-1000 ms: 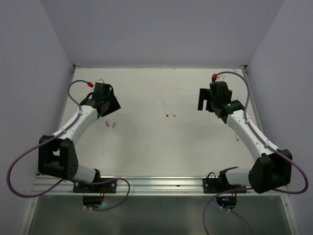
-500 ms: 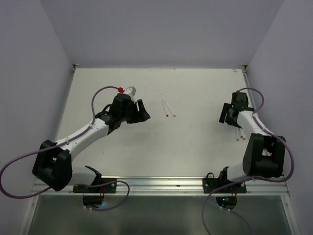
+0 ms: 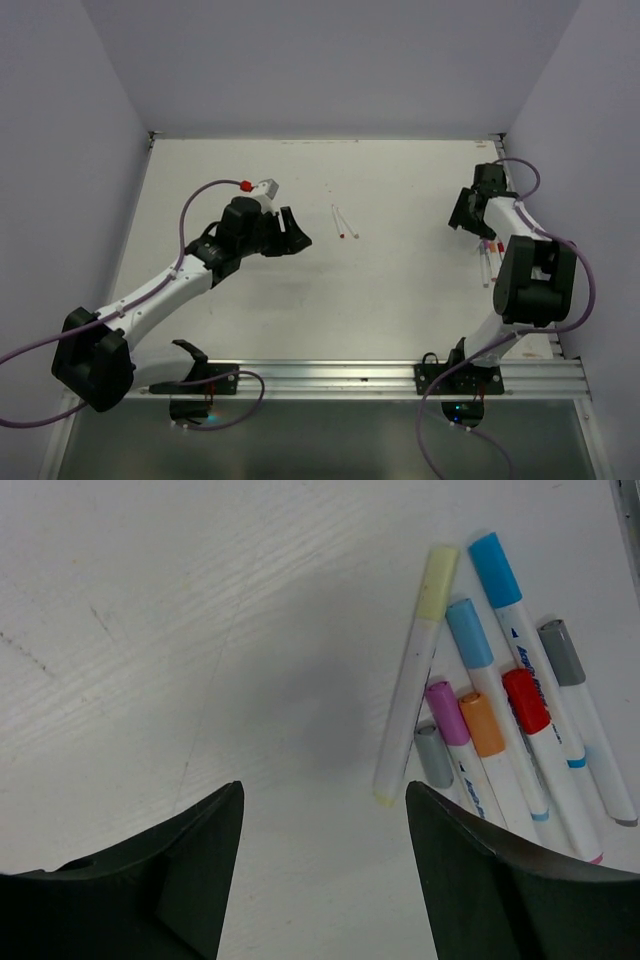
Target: Open the pen caps
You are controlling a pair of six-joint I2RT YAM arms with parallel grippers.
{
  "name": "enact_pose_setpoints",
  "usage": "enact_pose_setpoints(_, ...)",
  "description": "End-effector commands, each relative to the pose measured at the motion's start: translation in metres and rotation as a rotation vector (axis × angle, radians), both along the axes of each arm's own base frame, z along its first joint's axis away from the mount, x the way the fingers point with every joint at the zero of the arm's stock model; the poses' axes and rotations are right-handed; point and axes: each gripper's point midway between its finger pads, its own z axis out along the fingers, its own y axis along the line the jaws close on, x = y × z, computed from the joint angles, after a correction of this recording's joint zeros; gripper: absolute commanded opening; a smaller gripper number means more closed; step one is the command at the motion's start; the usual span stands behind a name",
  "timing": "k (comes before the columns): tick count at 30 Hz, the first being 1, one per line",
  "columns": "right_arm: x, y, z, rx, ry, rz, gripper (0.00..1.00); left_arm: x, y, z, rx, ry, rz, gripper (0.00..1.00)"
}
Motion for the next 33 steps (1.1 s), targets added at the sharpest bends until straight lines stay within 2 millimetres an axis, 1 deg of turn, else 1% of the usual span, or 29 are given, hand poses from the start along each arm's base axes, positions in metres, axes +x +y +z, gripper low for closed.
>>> enact_pose_setpoints(1,0.012,-0.015,0.015,-0.041,-0.028,-0.1,0.69,-0.003,-0.006,0.005,-0.014,-0.032,-0.042,0.65)
enact_pose_setpoints(7,0.024,-0.024,0.006,-0.059,0.002,-0.134,0.67,-0.004,-0.004,0.001,0.009,-0.031,-0.044,0.65)
enact_pose_setpoints(9,0.025,-0.03,0.006,-0.064,0.008,-0.147,0.66,-0.003,-0.003,-0.001,0.015,-0.03,-0.04,0.65)
enact_pose_setpoints(10,0.025,-0.031,0.001,-0.06,0.023,-0.148,0.66,-0.004,-0.002,-0.002,0.018,-0.028,-0.041,0.65)
enact_pose_setpoints(13,0.024,-0.039,-0.005,-0.046,0.024,-0.165,0.64,-0.003,-0.002,-0.002,0.019,-0.028,-0.04,0.65)
enact_pose_setpoints(14,0.022,-0.045,-0.006,-0.044,0.025,-0.176,0.63,-0.003,-0.002,-0.003,0.019,-0.027,-0.041,0.65)
enact_pose_setpoints(21,0.025,-0.058,-0.019,-0.004,0.019,-0.166,0.61,-0.002,-0.003,-0.008,0.027,-0.017,-0.039,0.65)
enact_pose_setpoints(23,0.026,-0.059,-0.024,0.003,0.025,-0.15,0.61,-0.002,-0.003,-0.01,0.028,-0.014,-0.038,0.65)
enact_pose_setpoints(27,0.033,-0.06,-0.026,0.02,0.005,-0.141,0.6,-0.001,-0.004,-0.011,0.027,-0.012,-0.035,0.65)
enact_pose_setpoints(33,0.035,-0.06,-0.035,0.033,0.017,-0.139,0.58,-0.001,-0.004,-0.013,0.027,-0.005,-0.035,0.64)
